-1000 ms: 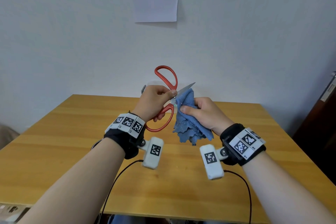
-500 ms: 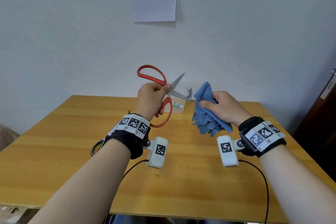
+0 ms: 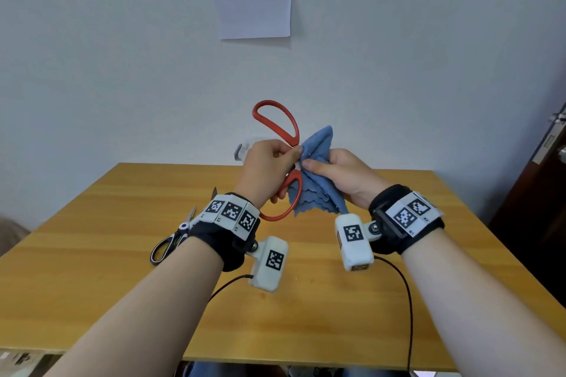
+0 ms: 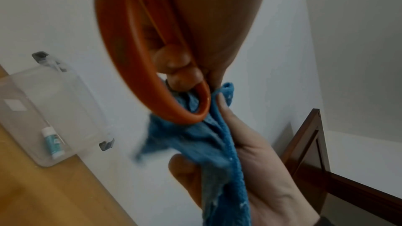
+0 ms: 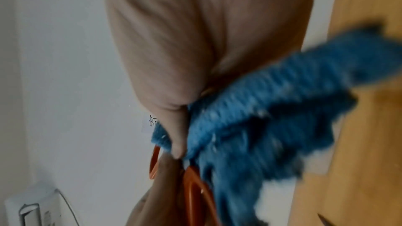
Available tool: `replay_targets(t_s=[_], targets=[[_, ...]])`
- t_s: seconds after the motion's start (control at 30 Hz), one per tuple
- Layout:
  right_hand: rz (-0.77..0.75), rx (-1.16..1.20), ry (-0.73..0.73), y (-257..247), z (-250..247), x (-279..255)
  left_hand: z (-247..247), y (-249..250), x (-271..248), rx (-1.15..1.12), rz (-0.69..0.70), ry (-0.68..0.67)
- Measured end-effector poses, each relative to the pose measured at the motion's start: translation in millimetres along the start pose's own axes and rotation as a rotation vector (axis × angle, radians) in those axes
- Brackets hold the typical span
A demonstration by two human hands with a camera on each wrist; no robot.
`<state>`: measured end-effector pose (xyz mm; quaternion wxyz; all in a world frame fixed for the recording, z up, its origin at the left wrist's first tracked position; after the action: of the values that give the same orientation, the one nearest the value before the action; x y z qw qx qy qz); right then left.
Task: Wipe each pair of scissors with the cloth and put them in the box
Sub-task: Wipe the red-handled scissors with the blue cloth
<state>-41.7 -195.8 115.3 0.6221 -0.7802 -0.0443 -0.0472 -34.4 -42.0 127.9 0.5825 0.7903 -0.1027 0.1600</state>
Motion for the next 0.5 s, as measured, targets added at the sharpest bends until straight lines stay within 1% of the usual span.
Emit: replay_targets(t_s=[0.13, 0.27, 0.5], targets=[[-0.075, -0.107, 0.044, -2.8, -0.5, 1.6, 1.7, -5.4, -2.3, -0.014, -0.035, -0.025], [-0.14, -0.184, 0.066, -7.2, -0.6, 1.5, 3.0, -6.8, -4.9, -0.095, -0.075, -0.058], [-0.174, -0.204, 0.083, -0.7, -5.5, -0.6, 0.4, -2.3, -7.6, -0.156, -0.036, -0.082]])
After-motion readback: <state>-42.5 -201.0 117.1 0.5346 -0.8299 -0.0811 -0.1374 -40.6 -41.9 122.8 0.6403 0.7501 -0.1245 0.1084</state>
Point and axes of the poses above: each hand's wrist, its own x-axis towards the middle knuckle, its own z-axis out of the palm, y = z × x, the point moved 5 cm from there along x, towards the middle knuckle, and after that the axes turned 10 degrees about y, right-handed, at the moved point
